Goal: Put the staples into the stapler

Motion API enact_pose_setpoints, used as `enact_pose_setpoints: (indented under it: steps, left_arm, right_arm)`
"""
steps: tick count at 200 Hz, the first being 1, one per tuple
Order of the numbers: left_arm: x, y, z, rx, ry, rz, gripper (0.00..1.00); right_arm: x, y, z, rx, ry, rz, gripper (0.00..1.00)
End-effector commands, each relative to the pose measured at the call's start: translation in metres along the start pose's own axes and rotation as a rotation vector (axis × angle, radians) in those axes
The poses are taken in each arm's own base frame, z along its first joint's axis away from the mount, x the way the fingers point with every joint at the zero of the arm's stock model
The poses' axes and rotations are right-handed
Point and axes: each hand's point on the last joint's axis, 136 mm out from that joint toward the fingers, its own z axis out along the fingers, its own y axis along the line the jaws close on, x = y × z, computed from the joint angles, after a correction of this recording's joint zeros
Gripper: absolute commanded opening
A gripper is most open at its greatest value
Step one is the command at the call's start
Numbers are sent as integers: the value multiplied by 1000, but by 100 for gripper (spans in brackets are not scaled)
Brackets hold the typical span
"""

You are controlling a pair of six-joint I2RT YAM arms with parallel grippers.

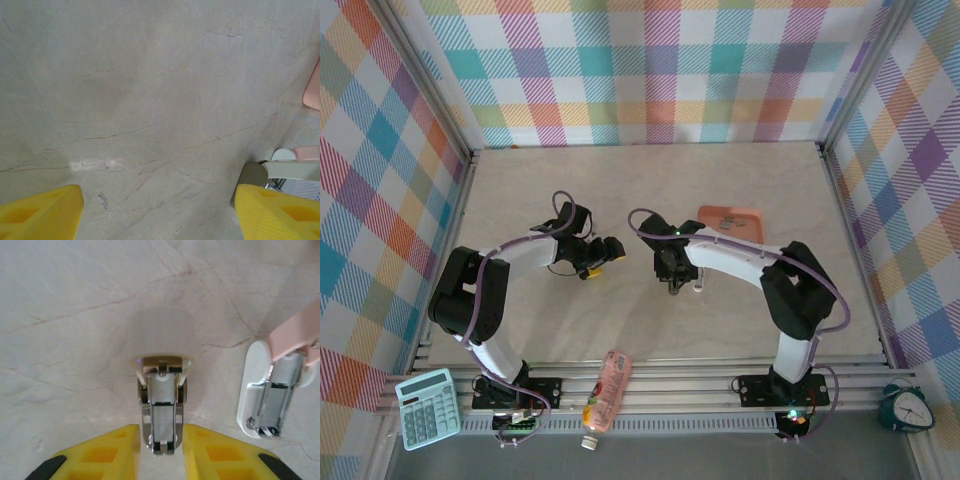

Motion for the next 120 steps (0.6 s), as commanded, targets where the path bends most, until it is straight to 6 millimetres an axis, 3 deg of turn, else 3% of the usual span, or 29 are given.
enact_pose_setpoints:
  steps: [1,59,92,120]
  left_arm:
    - [-4,-6,-3,22,3,29,79]
    - [-12,-33,-21,88,-42,157,79]
    - [-20,-53,-41,100,-105,262,79]
    - [-28,-83,-54,143,-142,343,79]
  right_arm:
    - [-8,0,-27,-50,-74,11,30]
    - [-2,-23,-59,-154,-200,59,35]
    - [5,-42,-74,-232,-279,95,44]
    - [10,-54,-86,-325,-372,137,56]
